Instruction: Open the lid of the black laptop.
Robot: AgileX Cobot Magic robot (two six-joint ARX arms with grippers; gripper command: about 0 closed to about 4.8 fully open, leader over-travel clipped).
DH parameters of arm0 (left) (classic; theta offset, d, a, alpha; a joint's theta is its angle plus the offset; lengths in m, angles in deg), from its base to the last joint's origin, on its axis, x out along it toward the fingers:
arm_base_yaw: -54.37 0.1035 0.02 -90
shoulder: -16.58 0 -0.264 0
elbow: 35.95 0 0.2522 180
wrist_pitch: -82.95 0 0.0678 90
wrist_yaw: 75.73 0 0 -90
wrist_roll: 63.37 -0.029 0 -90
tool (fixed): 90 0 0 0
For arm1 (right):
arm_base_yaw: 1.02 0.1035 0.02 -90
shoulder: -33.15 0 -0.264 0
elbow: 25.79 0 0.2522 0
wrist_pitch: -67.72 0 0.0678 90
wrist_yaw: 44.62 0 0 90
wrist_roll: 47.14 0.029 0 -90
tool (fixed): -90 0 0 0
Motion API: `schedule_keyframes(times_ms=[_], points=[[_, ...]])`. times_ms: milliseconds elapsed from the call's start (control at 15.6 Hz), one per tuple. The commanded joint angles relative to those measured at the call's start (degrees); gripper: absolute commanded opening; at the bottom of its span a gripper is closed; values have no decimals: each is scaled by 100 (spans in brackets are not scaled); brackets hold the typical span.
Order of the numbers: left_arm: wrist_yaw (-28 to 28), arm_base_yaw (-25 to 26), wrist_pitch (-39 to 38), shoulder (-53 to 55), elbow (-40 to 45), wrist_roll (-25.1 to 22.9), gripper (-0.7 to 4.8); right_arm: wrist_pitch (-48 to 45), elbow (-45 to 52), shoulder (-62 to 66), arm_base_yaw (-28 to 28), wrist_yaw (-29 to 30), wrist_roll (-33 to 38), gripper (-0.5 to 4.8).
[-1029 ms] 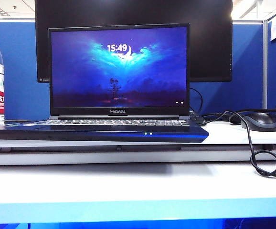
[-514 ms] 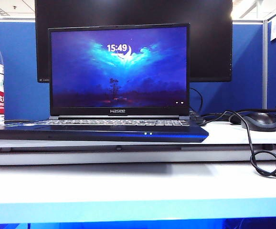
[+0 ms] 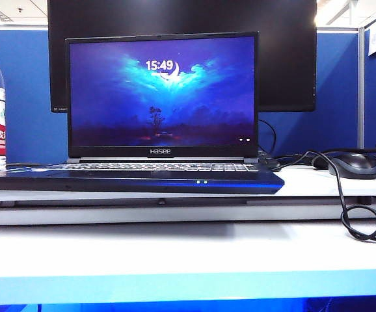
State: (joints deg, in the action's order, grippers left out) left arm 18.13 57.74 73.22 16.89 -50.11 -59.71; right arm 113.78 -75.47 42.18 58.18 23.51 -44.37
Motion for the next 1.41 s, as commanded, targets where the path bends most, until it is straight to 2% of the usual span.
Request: schedule_keyframes(times_ms=[64, 321, 450, 514, 579, 707, 772, 900, 964, 1029, 1157, 1222, 1286, 1415], points=[[0, 4, 72, -13, 0, -11, 22, -79, -15, -9, 0, -9, 20, -6], [0, 4, 72, -13, 0, -11, 21, -50, -15, -83, -166, 17, 15, -6], [0, 4, 74, -13, -2, -11, 22, -63, -13, -361, -927, 57, 87, -6], [0, 4, 74, -13, 0, -11, 22, -203, 13, -422, -1545, 26, -48, -6], [-2, 4, 72, -13, 0, -11, 21, -304, 87, -422, -1910, -122, -201, -6], [-2, 4, 72, -13, 0, -13, 22, -1054, 654, -422, -3423, -195, -507, -6], [-2, 11, 76, -13, -2, -15, 22, -1622, 1034, -422, -4192, 79, -332, -6], [22, 2, 72, -13, 0, -20, 22, -2308, 1598, -439, -5370, 1237, 151, -6], [22, 7, 72, -13, 0, -20, 21, -2833, 2020, -437, -6166, 2382, 533, -6], [24, 7, 74, -13, -2, -22, 22, -3241, 2328, -439, -6669, 2815, 776, -6], [22, 7, 76, -13, 0, -22, 22, -3453, 2708, -442, -7287, 2736, 1241, -6], [24, 7, 74, -13, 0, -20, 21, -3491, 2830, -442, -7381, 2474, 1338, -6], [22, 7, 74, -13, 0, -20, 22, -3582, 2966, -444, -7366, 2253, 1344, -6], [22, 2, 72, -13, 0, -22, 21, -3801, 3292, -531, -7202, 2192, 1346, -6]])
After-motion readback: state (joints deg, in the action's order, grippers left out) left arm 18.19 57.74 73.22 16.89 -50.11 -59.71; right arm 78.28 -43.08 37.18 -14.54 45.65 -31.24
